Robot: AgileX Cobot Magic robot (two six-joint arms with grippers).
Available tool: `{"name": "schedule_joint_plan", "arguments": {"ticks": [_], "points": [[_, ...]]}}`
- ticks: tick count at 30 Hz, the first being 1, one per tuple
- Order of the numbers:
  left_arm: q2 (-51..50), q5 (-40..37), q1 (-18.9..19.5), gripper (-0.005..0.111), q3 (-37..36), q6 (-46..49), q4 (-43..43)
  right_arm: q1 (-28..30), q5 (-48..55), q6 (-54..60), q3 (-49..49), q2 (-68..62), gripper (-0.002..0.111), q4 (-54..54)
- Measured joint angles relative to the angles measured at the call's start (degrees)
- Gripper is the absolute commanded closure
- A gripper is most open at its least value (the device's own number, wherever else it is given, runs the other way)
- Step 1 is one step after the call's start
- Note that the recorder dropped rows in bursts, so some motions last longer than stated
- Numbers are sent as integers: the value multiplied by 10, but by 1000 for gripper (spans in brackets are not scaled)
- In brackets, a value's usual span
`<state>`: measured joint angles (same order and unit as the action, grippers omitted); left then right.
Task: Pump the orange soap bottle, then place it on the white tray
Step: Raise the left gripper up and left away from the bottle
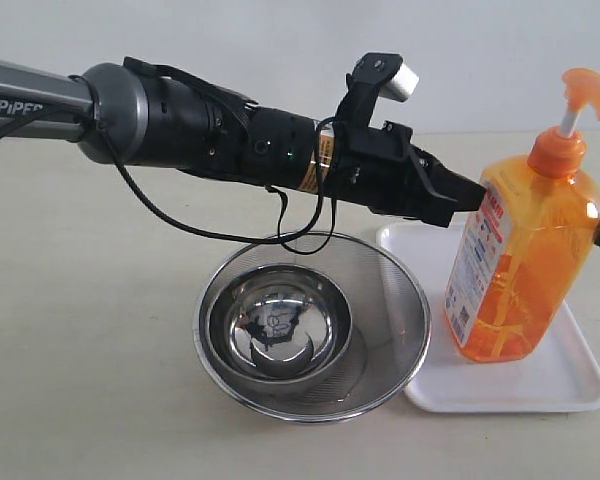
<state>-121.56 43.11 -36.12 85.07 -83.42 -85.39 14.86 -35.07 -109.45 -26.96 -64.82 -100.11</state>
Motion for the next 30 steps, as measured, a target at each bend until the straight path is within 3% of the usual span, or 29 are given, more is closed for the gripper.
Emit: {"name": "schedule_joint_plan", "arguments": {"ticks": [5,9,12,18,22,30], "points": [[5,-5,5,102,0,-14,-28,-1,58,11,0,0,108,0],[67,-15,47,102,-6,-102,-130,-1,90,49,-5,0,108,0],[169,-70,74,102,-77,-105,-140,-1,84,116,-14,13,108,0],[410,-249,74,102,-296,-70,-147,-1,89,131,-14,123,108,0],[483,-295,74,102,-336,-61,-147,-1,89,126,-14,155,108,0],[549,-304,74,102,-344,-58,-147,-1,89,120,-14,181,108,0]]}}
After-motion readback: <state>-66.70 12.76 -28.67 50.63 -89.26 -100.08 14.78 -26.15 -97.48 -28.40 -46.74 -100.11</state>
